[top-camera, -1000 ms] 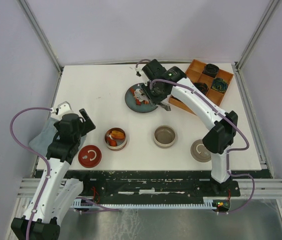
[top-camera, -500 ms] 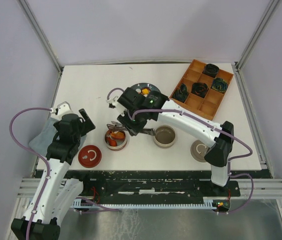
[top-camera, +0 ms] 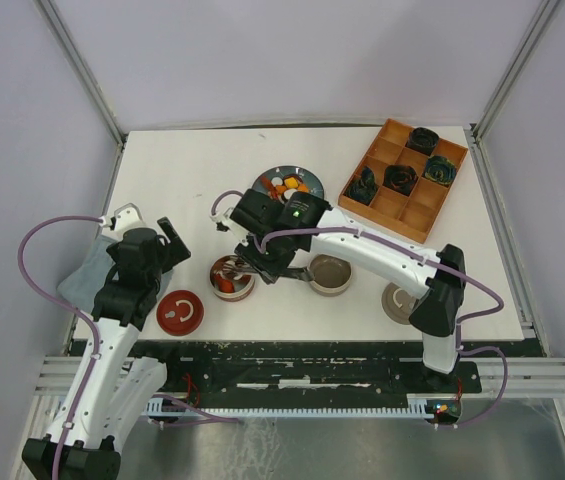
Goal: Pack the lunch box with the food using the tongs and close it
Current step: Place the fake food in the packing box.
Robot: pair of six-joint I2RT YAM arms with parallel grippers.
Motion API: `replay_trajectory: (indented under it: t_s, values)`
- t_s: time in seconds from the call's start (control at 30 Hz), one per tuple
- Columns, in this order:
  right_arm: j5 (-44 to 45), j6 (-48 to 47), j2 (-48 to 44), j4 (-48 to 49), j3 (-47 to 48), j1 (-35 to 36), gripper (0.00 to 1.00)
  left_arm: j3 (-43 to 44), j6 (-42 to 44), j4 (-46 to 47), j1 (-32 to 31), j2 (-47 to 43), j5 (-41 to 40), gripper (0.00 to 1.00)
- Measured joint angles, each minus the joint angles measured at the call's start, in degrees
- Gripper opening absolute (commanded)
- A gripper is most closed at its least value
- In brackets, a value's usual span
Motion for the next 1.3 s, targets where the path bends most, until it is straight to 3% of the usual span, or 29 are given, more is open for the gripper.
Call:
replay_trajectory:
  t_s: [0.73,1.3]
  values:
    - [3.3,-0.4,5.0,-2.1,0.0,1.6,0.39,0.0,0.0,0.0,0.0,0.1,0.0,1.0]
    - [4.8,-0.6,8.6,-3.4,1.3,2.2,0.5,0.0,0.0,0.0,0.0,0.2,0.0,1.0]
